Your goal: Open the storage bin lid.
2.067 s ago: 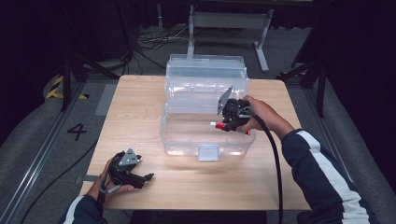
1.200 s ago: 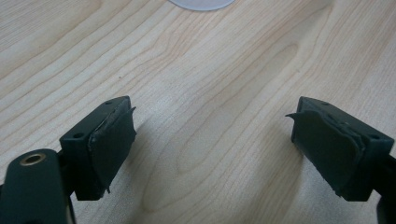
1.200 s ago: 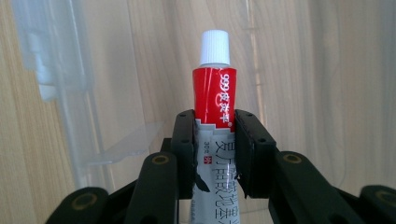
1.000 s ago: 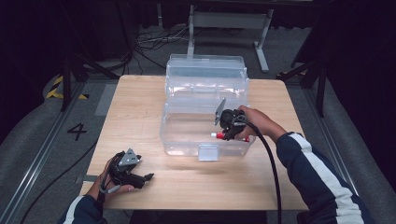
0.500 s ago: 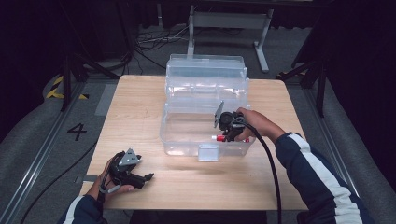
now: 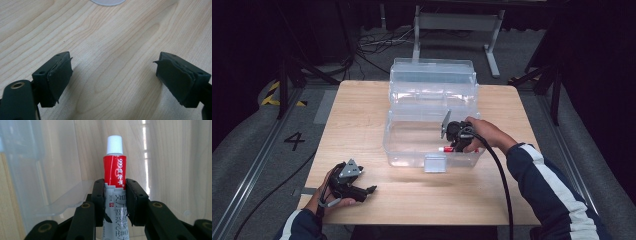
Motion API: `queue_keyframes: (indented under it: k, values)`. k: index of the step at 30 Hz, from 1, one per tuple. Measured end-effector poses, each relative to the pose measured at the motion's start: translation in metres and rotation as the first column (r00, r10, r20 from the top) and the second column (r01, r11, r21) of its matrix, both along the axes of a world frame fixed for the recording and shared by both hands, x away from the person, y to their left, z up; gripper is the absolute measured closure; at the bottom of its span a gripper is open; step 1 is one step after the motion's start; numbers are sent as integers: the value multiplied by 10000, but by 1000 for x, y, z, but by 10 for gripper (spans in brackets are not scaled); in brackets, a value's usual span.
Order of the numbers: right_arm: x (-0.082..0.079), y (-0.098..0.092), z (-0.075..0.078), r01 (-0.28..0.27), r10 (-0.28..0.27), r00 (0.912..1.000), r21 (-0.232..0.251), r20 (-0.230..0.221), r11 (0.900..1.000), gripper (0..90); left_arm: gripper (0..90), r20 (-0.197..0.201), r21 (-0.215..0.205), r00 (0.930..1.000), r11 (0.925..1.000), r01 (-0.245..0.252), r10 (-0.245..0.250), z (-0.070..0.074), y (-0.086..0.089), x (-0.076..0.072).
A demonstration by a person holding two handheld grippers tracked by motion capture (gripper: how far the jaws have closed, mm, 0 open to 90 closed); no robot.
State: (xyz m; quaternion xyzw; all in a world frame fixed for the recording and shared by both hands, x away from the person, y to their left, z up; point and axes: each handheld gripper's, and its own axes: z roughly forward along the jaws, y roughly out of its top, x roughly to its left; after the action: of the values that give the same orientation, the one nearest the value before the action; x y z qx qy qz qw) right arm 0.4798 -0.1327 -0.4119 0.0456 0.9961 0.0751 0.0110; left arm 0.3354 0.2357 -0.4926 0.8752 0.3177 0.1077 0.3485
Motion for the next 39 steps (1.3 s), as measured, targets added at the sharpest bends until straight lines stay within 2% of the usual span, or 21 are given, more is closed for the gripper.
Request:
queue_keyframes:
  k: [5, 11, 19, 27, 30, 31, 34, 35, 38, 39]
  values:
    - [0, -1, -1, 198, -197, 9998, -95, 61, 9998, 684, 136, 0, -5, 10000, 10000, -3, 3, 0, 0, 0]
    - [0, -8, 2, 349, -350, 9994, 127, 82, 9993, 686, 136, 11, -7, 10000, 10000, -15, 15, 0, 0, 0]
    - [-3, -16, 11, 606, -628, 9975, 690, 312, 9958, 675, 136, -6, -8, 10000, 10000, -7, 7, 0, 0, 0]
    - [-7, -30, 22, 888, -976, 9936, 1426, 562, 9858, 661, 136, -1, -5, 10000, 10000, -5, 5, 0, 0, 0]
    - [-11, -37, 29, 1028, -1175, 9910, 1960, 647, 9752, 659, 136, 0, -4, 10000, 10000, -8, 8, 0, 0, 0]
    - [-11, -37, 29, 1028, -1175, 9910, 1960, 647, 9752, 659, 136, 0, -4, 10000, 10000, -8, 8, 0, 0, 0]
    - [-14, -47, 34, 1100, -1366, 9871, 2655, 841, 9578, 646, 136, 0, -7, 10000, 10000, -24, 24, 0, 0, 0]
    - [-14, -47, 34, 1100, -1366, 9871, 2655, 841, 9578, 646, 136, 0, -7, 10000, 10000, -24, 24, 0, 0, 0]
    - [-16, -56, 39, 1144, -1568, 9821, 3309, 1045, 9367, 630, 136, -52, 88, 9999, 9999, -100, 101, 1, -1, 0]
    - [-17, -60, 41, 1216, -1727, 9785, 3614, 1125, 9245, 622, 136, -137, 90, 9998, 9999, -123, 124, 1, -2, 0]
